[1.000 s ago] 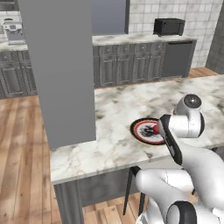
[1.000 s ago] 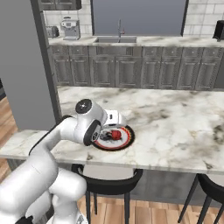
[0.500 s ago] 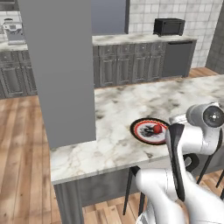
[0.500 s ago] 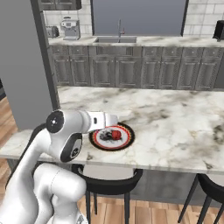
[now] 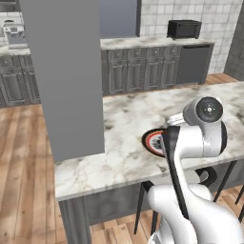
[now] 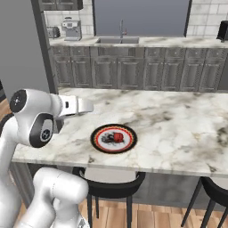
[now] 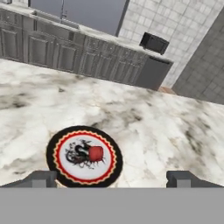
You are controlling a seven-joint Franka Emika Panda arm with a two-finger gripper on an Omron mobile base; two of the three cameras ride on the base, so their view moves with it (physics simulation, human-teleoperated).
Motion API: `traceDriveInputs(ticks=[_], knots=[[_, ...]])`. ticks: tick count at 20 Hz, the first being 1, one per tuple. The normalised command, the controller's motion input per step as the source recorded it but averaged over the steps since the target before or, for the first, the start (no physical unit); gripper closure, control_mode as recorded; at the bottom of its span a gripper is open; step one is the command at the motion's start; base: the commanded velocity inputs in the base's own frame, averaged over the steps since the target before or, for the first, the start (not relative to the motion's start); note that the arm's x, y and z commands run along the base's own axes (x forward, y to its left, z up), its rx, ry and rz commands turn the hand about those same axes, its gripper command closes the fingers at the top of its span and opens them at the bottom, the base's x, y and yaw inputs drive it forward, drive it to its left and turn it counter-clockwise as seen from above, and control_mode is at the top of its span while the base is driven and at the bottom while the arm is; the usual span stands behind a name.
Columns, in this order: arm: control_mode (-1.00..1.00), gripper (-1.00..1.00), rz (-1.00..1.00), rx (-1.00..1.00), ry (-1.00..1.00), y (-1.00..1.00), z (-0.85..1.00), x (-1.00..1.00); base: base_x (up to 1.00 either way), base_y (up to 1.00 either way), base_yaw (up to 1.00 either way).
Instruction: Take the cheese, steak, and bell pepper from the fridge and place them on the plate on the dining counter to create an appetizer plate.
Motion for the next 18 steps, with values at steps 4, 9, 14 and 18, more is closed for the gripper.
traceDriveInputs(ticks=[4,9,14,18], knots=[[-1.0,-1.0,0.0,0.02,0.0,0.46,0.06,-0.02,0.0,0.0,0.0],[-1.0,-1.0,0.01,0.1,0.0,0.33,0.0,-0.23,0.0,0.0,0.0],[-1.0,-1.0,0.21,0.15,0.0,0.02,-0.21,-0.02,0.0,0.0,0.0],[-1.0,-1.0,0.38,0.13,0.0,0.0,-0.18,-0.04,0.0,0.0,0.0]])
